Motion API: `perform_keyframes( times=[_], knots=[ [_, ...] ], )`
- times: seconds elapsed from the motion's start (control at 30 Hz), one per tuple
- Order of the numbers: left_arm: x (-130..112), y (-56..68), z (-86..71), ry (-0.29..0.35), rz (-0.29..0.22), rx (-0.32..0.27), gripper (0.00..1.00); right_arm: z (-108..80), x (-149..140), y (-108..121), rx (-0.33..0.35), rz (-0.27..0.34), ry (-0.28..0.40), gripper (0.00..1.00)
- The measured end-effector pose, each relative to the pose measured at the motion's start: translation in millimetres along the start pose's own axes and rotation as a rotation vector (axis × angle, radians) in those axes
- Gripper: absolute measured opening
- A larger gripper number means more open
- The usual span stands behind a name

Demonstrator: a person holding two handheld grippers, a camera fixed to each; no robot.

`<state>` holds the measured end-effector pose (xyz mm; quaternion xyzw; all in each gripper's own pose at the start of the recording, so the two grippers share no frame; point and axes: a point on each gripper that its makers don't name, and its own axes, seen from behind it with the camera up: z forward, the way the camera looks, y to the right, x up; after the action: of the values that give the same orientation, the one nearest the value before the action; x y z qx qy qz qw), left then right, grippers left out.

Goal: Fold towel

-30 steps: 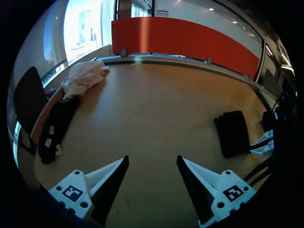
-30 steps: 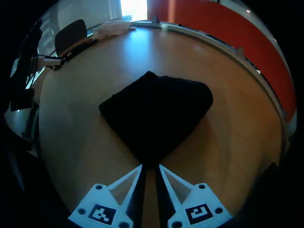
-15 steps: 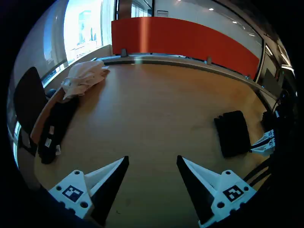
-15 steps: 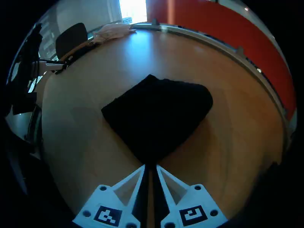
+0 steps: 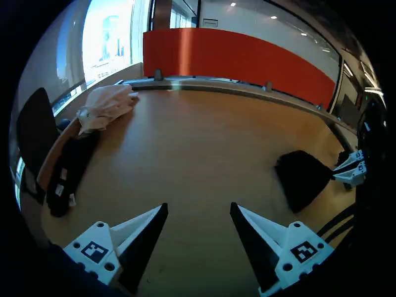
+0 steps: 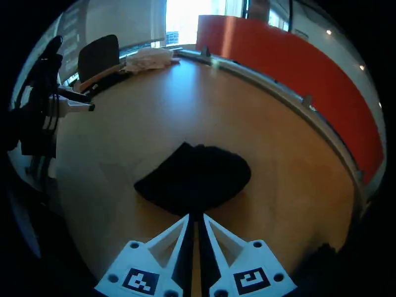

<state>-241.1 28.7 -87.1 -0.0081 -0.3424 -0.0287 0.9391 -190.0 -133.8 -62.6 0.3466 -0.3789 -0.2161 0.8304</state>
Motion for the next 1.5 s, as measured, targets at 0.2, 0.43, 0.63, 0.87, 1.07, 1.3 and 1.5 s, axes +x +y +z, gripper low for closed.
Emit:
perform_keyframes(
  times=[0.2, 0.43, 0.63, 0.87, 1.07, 1.3, 1.5],
  knots=[
    [14, 6.9, -0.8, 0.031, 0.004, -0.017, 0.94, -30.7, 52, 21, -0.043, -0.082, 0.069, 0.05],
    [29, 13.7, -1.1, 0.061, 0.012, -0.039, 0.94, -65.2, 89, 42, -0.099, -0.163, 0.119, 0.05],
    [39, 19.2, -1.2, 0.077, 0.023, -0.053, 0.93, -81.0, 94, 54, -0.135, -0.184, 0.128, 0.05],
    [44, 22.6, -2.4, 0.084, 0.029, -0.062, 0.93, -89.2, 93, 66, -0.159, -0.182, 0.128, 0.05],
    [45, 24.0, -2.8, 0.084, 0.031, -0.063, 0.93, -93.4, 96, 71, -0.163, -0.179, 0.138, 0.05],
    [44, 25.1, -3.0, 0.083, 0.034, -0.061, 0.94, -99.6, 99, 78, -0.166, -0.177, 0.147, 0.05],
    [43, 26.1, -2.0, 0.08, 0.033, -0.06, 0.93, -109.4, 98, 92, -0.179, -0.168, 0.149, 0.05]
  ],
)
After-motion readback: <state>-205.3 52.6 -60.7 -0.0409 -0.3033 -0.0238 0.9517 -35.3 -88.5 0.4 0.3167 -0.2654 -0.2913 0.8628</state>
